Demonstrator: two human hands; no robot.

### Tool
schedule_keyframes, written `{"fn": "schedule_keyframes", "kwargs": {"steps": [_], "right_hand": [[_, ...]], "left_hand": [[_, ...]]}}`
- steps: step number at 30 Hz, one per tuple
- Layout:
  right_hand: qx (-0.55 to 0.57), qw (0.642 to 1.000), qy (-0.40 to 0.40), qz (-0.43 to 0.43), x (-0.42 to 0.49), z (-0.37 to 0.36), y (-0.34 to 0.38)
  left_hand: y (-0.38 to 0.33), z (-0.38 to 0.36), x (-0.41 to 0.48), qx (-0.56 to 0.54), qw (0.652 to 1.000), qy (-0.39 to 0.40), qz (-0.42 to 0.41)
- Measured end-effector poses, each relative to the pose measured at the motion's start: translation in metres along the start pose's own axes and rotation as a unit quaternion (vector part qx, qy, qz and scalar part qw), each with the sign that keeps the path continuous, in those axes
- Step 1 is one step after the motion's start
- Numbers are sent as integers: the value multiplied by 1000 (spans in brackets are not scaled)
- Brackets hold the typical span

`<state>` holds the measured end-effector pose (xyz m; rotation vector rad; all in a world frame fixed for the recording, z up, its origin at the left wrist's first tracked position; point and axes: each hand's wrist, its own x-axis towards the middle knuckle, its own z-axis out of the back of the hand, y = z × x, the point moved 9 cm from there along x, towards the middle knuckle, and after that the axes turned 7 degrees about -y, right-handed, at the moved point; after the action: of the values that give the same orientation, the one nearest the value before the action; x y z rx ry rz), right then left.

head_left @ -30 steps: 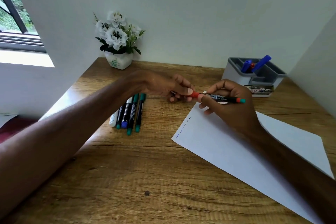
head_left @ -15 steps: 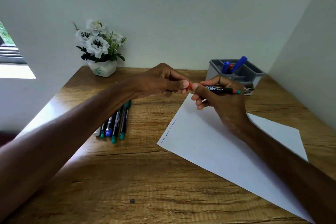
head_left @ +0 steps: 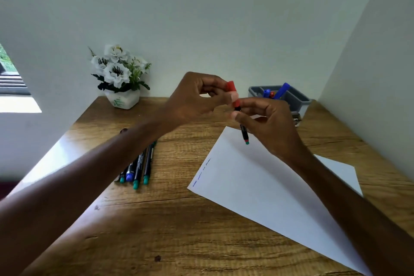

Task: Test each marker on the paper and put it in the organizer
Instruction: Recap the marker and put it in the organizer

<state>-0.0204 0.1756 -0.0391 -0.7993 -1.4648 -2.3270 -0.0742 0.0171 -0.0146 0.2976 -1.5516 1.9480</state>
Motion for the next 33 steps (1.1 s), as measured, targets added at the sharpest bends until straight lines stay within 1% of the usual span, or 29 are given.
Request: {"fn": "schedule_keyframes", "kwargs": {"steps": [2,3,4,5,6,8,10,13,16,20,25,30,33], "right_hand": [[-46,998,-39,28,4,14,11],[-45,996,-69,37,5,24,17],[-28,993,-102,44,7,36,25],[-11,990,-133,51,9,48,34],[-7,985,-159,66,11,60,43],[-36,974,-198,104,19,79,60],[-58,963,-230,124,28,90,69],[-61,951,-270,139,40,97,66],[-90,950,-266,138,49,91,52],[-143,960,-212,116,47,72,27],[-190,959,-171,121,44,58,18],[-254,948,-148,125,44,52,10],[-268,942,-152,131,42,54,11]], "left_hand": [[-2,-7,-1,18,1000,-3,-12],[1,-10,-2,29,1000,3,-3],[6,-14,-3,46,999,21,12],[12,-19,-5,73,995,57,27],[19,-26,-9,116,987,107,35],[31,-36,-19,223,954,201,28],[40,-39,-26,284,926,249,24],[54,-44,-32,305,907,290,19],[61,-49,-34,287,908,306,17],[62,-50,-34,271,910,312,18],[66,-50,-32,264,914,308,4],[72,-51,-31,260,914,312,7],[73,-50,-30,262,914,309,8]]}}
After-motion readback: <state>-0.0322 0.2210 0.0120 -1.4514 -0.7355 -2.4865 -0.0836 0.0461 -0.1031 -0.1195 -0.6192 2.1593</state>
